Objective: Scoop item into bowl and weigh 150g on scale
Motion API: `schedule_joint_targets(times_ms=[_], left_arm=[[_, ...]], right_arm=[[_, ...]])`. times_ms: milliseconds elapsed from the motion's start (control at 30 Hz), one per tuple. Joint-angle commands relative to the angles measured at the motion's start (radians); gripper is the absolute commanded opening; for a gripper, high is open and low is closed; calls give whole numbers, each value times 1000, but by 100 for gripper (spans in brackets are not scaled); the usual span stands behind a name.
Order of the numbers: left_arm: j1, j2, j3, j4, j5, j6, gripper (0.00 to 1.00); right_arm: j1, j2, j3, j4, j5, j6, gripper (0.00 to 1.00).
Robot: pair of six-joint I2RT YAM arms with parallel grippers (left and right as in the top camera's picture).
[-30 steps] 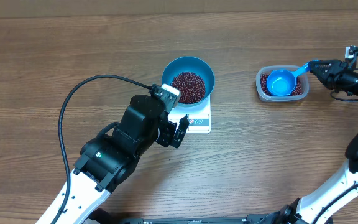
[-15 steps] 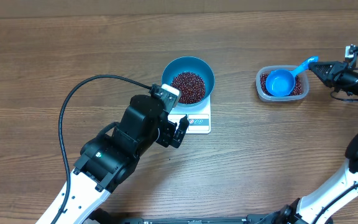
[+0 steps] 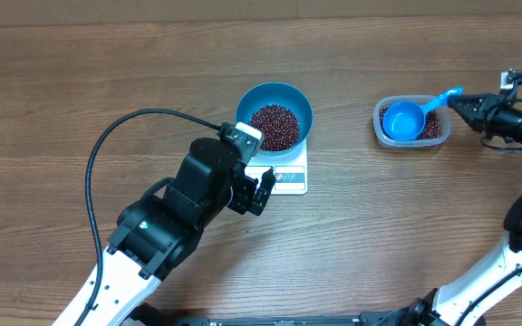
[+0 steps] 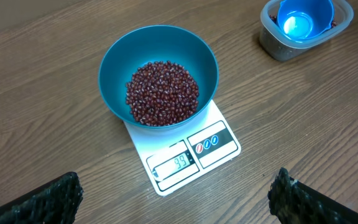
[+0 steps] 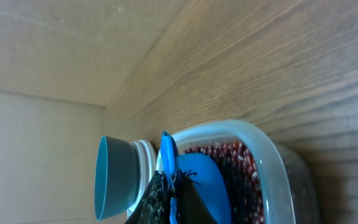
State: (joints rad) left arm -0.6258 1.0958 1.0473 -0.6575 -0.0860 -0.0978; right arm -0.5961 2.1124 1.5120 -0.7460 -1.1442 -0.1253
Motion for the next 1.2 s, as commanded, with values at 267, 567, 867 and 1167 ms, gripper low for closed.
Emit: schedule_joint_targets(times_ms=[267,567,867,1167], left_arm=[[5,-11,-1,5,13,4,100],[5,-11,-1,15,13,4,99],[5,-11,-1,28,15,4,100],[5,-11,-1,31,17,4,100]], right_arm=[[-34,11,12,-214,123,-103,4],[-35,11,12,-402,216,-203,4],[-33,11,12,-451,254,-235,4],[-33,11,-33,-467,284,-254,4]])
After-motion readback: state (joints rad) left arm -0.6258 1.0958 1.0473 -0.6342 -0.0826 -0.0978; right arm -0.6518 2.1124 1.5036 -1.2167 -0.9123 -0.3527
